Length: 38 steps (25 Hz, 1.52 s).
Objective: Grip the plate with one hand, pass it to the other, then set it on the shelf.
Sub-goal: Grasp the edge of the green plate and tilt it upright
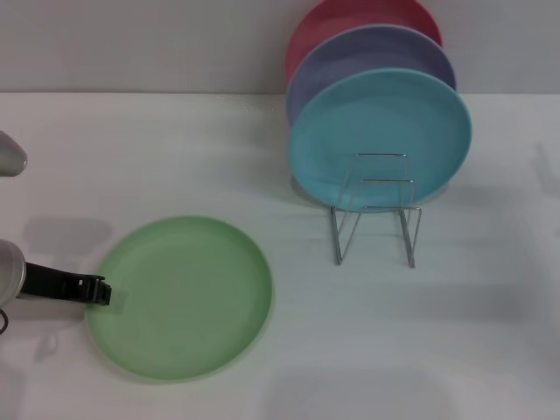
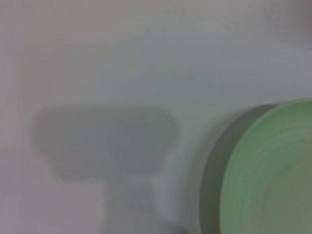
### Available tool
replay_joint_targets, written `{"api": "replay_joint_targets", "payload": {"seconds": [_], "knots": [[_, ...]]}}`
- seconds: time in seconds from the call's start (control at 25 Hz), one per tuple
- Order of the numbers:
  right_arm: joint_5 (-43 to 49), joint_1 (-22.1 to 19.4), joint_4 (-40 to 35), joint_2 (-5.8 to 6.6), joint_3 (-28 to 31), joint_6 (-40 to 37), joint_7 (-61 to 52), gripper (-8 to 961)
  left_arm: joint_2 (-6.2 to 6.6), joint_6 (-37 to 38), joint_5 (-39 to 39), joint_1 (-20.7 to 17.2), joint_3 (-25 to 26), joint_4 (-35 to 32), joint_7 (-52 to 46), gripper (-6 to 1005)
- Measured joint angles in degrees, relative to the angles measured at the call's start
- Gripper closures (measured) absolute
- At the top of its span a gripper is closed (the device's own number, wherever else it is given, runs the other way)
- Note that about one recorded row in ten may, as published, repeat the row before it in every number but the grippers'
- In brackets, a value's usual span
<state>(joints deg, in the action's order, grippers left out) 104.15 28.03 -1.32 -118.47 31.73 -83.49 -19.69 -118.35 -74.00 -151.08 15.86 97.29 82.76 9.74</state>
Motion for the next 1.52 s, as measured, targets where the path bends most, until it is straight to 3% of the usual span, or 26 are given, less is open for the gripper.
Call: {"api": "replay_joint_targets", "payload": {"seconds": [0.2, 0.56, 0.96, 1.2, 1.44, 1.48, 1.52], "knots": [[0.0, 0.1, 0.0, 0.00, 0.0, 0.0, 0.0, 257, 0.07, 0.0, -0.1, 0.1, -0.2, 0.0, 0.1, 752], [0.0, 0.4, 0.0, 0.00, 0.0, 0.0, 0.0, 257, 0.14, -0.1, -0.1, 0.2, -0.2, 0.1, 0.8, 963], [0.0, 0.5, 0.0, 0.00, 0.0, 0.9, -0.1, 257, 0.23, -0.1, 7.7, -1.3, 4.5, 3.7, 5.8, 962], [0.0, 0.4, 0.1, -0.07, 0.7, 1.0, -0.1, 257, 0.01, 8.2, 9.8, -3.4, 4.8, 4.8, 7.5, 963], [0.0, 0.3, 0.0, -0.17, 0.9, 1.1, -0.1, 257, -0.01, 25.0, 12.3, -7.3, 0.7, 4.4, 9.7, 963], [0.0, 0.3, 0.0, -0.17, 1.1, 1.2, -0.1, 257, 0.03, 31.5, 12.6, -8.7, -1.3, 4.0, 10.3, 963], [0.0, 0.3, 0.0, -0.17, 1.1, 1.2, -0.1, 257, 0.03, 31.5, 12.6, -8.7, -1.3, 4.0, 10.3, 963]]}}
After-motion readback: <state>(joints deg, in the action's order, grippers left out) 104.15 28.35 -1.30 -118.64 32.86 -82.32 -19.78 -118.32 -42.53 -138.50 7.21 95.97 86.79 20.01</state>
